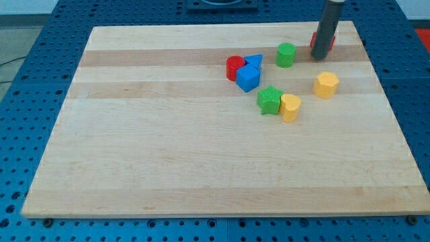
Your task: Slide blue cube to the bottom left of the green star
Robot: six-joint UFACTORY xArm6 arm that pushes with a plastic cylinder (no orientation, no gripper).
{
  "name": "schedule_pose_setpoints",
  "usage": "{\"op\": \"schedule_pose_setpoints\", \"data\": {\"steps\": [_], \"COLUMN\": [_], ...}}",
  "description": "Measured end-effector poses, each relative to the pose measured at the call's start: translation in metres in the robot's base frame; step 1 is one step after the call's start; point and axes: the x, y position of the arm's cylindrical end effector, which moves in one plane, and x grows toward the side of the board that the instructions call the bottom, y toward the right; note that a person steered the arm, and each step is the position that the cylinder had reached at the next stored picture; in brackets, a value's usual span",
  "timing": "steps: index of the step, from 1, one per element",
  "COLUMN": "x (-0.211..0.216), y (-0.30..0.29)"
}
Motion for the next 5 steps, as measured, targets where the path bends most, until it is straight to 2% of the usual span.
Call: {"op": "schedule_pose_setpoints", "data": {"steps": [1, 3, 5], "x": [-0.007, -0.039, -0.039], "y": [0.028, 0.02, 0.101]}}
